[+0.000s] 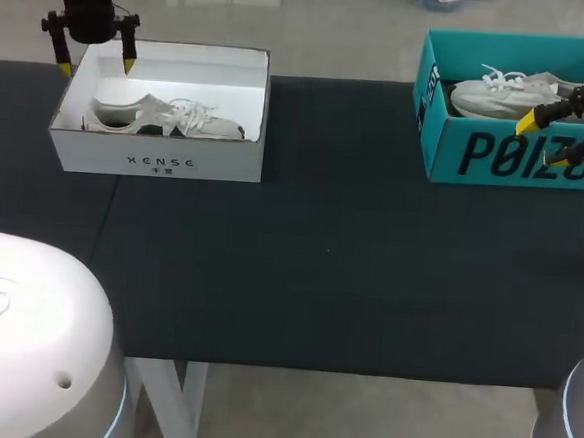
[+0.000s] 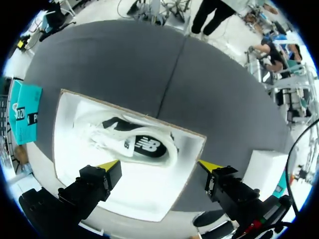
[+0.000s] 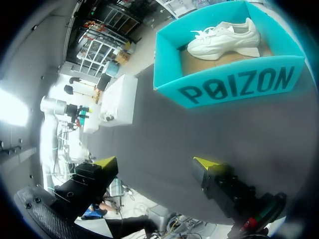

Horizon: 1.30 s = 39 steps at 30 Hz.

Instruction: Take the shoe out of the shoebox, open the shoe tongue, remove and reinsert the insole, then place the shoe into the shoebox

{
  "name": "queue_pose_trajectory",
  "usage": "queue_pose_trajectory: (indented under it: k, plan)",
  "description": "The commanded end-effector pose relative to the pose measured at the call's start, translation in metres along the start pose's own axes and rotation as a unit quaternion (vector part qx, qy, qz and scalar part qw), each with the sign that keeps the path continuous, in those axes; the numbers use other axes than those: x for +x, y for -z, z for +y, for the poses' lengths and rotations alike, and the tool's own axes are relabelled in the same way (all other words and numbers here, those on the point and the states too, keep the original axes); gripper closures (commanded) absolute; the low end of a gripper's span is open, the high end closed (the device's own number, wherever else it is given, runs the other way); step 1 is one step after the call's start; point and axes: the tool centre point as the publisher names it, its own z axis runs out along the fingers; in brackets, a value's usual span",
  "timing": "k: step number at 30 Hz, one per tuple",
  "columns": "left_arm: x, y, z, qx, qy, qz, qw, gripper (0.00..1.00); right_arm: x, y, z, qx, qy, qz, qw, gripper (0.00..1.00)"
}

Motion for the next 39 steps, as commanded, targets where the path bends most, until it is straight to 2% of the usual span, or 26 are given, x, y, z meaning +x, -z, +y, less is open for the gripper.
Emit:
queue_pose_trajectory:
  k: [1, 5, 7, 8, 9, 17, 25, 27, 31, 32, 33, 37, 39]
  plan:
    - [-0.012, 0.018, -0.019, -0.02, 0.075, 0.047, 0.996, 0.0, -0.002, 0.002, 0.029, 0.002, 0.021, -0.011, 1.0, 0.0]
    - [-0.022, 0.026, -0.029, -0.026, 0.116, 0.058, 0.991, 0.0, -0.012, 0.009, 0.06, -0.009, 0.058, -0.082, 0.995, 0.0]
    - [-0.026, 0.03, -0.032, -0.03, 0.137, 0.061, 0.988, 0.0, -0.015, 0.014, 0.075, -0.016, 0.082, -0.136, 0.987, 0.0]
    - [-0.03, 0.033, -0.034, -0.03, 0.138, 0.06, 0.988, 0.0, -0.017, 0.018, 0.081, -0.026, 0.1, -0.183, 0.978, 0.0]
    - [-0.032, 0.035, -0.034, -0.031, 0.139, 0.059, 0.988, 0.0, -0.02, 0.023, 0.088, -0.039, 0.136, -0.273, 0.951, 0.0]
    - [-0.056, 0.055, -0.043, -0.035, 0.121, 0.032, 0.992, 0.0, -0.02, 0.023, 0.088, -0.039, 0.136, -0.273, 0.951, 0.0]
    - [-0.078, 0.072, -0.044, -0.013, 0.113, 0.009, 0.993, 0.0, -0.02, 0.023, 0.088, -0.039, 0.136, -0.273, 0.951, 0.0]
    - [-0.083, 0.074, -0.046, -0.01, 0.114, 0.004, 0.993, 0.0, -0.039, 0.017, 0.103, -0.044, 0.119, -0.276, 0.953, 0.0]
    - [-0.093, 0.078, -0.054, -0.01, 0.106, 0.009, 0.994, 0.0, -0.068, 0.013, 0.147, -0.076, 0.111, -0.291, 0.947, 0.0]
    - [-0.094, 0.079, -0.056, -0.01, 0.106, 0.011, 0.994, 0.0, -0.075, 0.012, 0.157, -0.071, 0.109, -0.302, 0.944, 0.0]
    - [-0.094, 0.079, -0.058, -0.01, 0.106, 0.012, 0.994, 0.0, -0.081, 0.012, 0.168, -0.084, 0.116, -0.316, 0.938, 0.0]
    - [-0.09, 0.079, -0.069, -0.003, 0.112, 0.016, 0.994, 0.0, -0.105, 0.012, 0.207, -0.08, 0.107, -0.323, 0.937, 0.0]
    - [-0.087, 0.075, -0.074, 0.006, 0.119, 0.021, 0.993, 0.0, -0.117, 0.01, 0.224, -0.072, 0.109, -0.342, 0.93, 0.0]
